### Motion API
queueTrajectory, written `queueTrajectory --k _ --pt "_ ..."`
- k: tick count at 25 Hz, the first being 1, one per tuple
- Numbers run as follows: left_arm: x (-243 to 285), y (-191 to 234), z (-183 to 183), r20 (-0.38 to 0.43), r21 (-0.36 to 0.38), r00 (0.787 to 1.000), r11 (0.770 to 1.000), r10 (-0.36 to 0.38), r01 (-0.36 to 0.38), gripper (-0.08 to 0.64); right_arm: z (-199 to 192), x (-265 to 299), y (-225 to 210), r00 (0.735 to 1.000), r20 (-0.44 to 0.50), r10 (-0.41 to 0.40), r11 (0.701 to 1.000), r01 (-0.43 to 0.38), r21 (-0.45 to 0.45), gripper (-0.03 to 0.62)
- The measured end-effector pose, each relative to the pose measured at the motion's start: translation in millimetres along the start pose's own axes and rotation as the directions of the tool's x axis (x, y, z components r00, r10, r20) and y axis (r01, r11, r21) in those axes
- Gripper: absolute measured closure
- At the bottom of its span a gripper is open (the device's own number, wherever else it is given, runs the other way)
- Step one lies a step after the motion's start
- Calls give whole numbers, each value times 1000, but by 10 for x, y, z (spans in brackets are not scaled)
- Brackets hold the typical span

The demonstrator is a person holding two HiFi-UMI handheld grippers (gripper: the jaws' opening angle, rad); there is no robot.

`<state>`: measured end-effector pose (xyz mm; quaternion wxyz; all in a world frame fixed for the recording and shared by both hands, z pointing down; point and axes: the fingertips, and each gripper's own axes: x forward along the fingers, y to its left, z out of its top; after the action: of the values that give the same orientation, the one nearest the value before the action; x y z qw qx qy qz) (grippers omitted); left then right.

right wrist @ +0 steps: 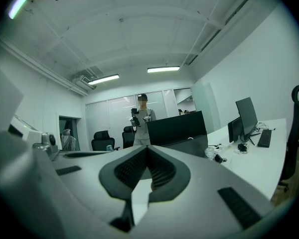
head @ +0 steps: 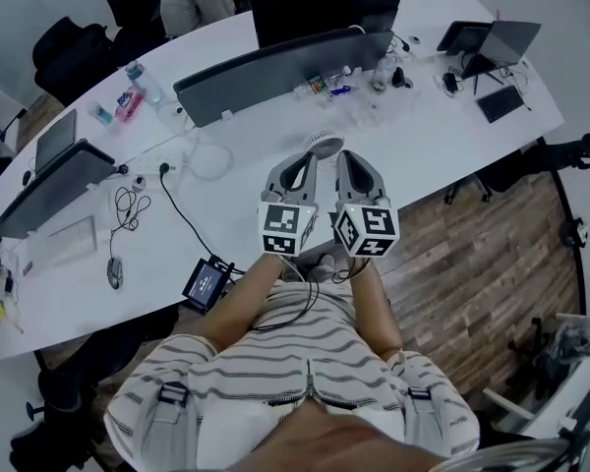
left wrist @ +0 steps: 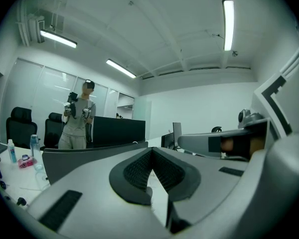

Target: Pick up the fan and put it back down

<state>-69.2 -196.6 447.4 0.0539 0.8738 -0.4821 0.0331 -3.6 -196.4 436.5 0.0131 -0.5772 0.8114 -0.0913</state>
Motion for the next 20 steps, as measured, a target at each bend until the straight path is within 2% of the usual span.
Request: queueTrajectory --k 15,20 --pt "438 -30 36 7 -6 999 999 33 -33 554 43 219 -412 1000 -13 22 1000 -22 -2 581" --pt "589 20 -21 -18 1 999 999 36 -36 554 38 276 -506 999 -14 30 1000 -30 -1 580"
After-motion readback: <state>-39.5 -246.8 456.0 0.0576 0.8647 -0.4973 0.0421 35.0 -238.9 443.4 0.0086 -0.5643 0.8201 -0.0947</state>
